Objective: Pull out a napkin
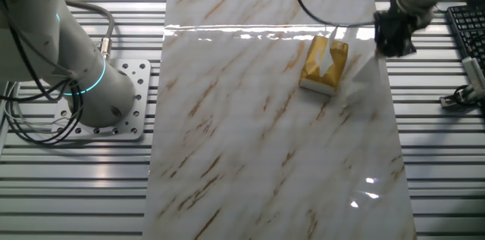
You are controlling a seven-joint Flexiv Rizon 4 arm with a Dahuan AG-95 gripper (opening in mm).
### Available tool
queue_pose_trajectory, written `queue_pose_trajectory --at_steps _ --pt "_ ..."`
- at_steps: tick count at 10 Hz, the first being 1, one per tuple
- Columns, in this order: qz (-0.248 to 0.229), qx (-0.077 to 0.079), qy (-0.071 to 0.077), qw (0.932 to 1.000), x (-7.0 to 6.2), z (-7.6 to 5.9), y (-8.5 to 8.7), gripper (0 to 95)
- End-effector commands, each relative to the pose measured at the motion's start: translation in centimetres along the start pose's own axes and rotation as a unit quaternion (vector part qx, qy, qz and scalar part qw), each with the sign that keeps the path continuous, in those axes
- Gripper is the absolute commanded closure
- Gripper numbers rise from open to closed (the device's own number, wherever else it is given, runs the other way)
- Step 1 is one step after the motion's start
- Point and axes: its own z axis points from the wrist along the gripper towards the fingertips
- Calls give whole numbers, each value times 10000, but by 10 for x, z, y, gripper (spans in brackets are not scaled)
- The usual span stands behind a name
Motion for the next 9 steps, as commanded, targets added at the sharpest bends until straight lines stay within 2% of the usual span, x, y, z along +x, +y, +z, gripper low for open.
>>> queue_pose_trajectory --at_steps 1,9 --pt "-155 -14 -24 9999 -3 -3 13 950" --pt "-191 -67 -176 9996 -3 -3 13 950"
